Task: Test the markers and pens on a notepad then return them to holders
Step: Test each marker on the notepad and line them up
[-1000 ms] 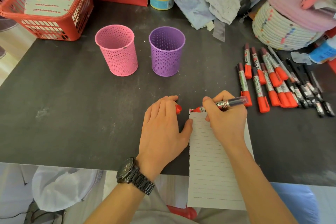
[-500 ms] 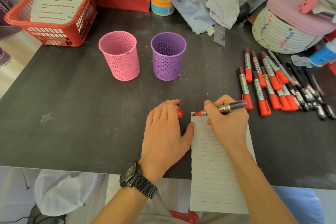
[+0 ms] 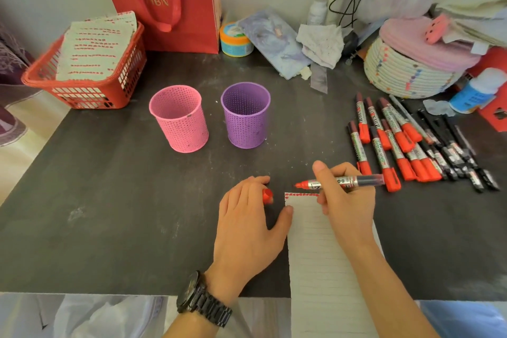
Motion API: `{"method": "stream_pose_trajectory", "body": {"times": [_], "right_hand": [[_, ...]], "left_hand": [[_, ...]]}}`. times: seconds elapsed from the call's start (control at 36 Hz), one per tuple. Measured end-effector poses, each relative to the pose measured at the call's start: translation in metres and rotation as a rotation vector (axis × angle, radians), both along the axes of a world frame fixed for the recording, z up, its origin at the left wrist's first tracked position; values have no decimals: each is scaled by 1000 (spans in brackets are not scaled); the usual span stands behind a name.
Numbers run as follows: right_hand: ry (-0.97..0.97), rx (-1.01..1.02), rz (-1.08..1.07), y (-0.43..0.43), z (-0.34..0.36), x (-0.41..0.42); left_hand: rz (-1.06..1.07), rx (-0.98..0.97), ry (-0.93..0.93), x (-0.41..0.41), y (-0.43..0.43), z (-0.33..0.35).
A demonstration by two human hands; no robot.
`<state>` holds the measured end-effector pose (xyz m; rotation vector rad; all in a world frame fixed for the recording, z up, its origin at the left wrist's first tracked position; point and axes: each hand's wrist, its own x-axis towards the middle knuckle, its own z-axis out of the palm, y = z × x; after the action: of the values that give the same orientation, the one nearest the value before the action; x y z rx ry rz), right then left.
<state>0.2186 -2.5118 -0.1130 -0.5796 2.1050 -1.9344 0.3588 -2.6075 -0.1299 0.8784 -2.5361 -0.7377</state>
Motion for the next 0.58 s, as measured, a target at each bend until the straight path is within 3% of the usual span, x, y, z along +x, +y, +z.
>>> {"method": "stream_pose_trajectory", "body": {"times": [0.14,0.22,0.31,0.58], "right_hand": [[-124,-161,113,6,3,-1],[-208,-242,166,8,3,-5],[-220,-258,175,8,2,-5],[-135,-176,194,9,11,-4]], "left_hand": [[-57,238,121,-3,-21,11],[-80,184,168,-7,-29,15],[-94,163,196,-7,-34,12],[71,406,295,-13,-38,7]]}}
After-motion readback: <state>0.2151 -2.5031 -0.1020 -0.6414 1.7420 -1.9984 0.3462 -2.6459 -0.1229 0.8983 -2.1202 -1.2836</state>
